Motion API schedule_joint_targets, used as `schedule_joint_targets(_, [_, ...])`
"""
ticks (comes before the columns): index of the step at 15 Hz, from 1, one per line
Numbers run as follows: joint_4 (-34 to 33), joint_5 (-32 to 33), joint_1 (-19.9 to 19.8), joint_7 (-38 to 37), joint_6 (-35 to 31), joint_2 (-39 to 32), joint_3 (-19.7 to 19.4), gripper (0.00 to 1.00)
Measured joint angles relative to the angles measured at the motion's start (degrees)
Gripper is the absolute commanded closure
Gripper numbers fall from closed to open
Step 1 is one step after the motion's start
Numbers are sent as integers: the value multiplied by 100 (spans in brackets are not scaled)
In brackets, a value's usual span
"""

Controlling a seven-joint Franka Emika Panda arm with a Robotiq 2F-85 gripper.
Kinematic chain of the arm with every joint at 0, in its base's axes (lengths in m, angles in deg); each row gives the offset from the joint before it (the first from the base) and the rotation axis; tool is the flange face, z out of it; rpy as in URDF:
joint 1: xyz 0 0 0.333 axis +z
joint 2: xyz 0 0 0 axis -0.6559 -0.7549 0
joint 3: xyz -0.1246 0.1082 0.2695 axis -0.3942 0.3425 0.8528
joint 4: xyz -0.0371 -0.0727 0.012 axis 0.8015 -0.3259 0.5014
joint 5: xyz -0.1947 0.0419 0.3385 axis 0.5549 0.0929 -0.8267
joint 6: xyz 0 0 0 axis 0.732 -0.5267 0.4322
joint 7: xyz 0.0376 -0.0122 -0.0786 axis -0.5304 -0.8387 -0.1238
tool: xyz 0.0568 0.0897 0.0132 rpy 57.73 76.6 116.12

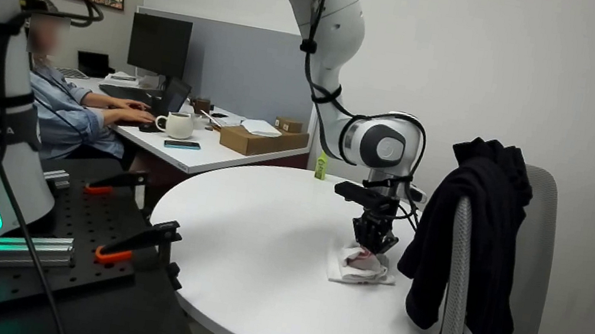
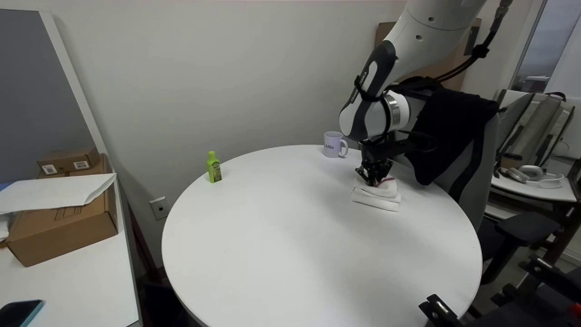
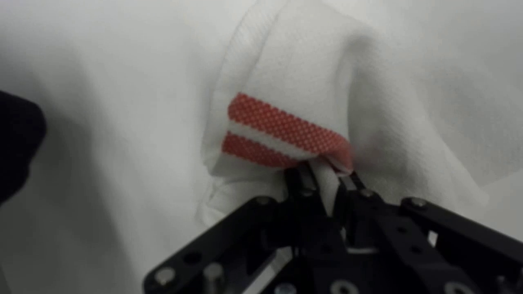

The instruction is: Use the towel to wipe the table then unfold it.

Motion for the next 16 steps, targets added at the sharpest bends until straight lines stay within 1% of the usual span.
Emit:
schedule_joint_targets(2, [308, 217, -36, 45, 0, 130, -112, 97])
schedule_joint_targets(5, [1142, 533, -11, 316, -1, 541, -66, 97])
schedule_joint_targets(10, [2651, 808, 82, 823, -6, 1271, 391, 97])
schedule_joint_targets(13, [3350, 1128, 388, 865, -54, 1544, 594, 97])
schedule_joint_targets(14, [3450, 1232, 553, 804, -71, 1575, 603, 97])
schedule_joint_targets(16, [3438, 1398, 870, 599, -63, 1565, 579, 97])
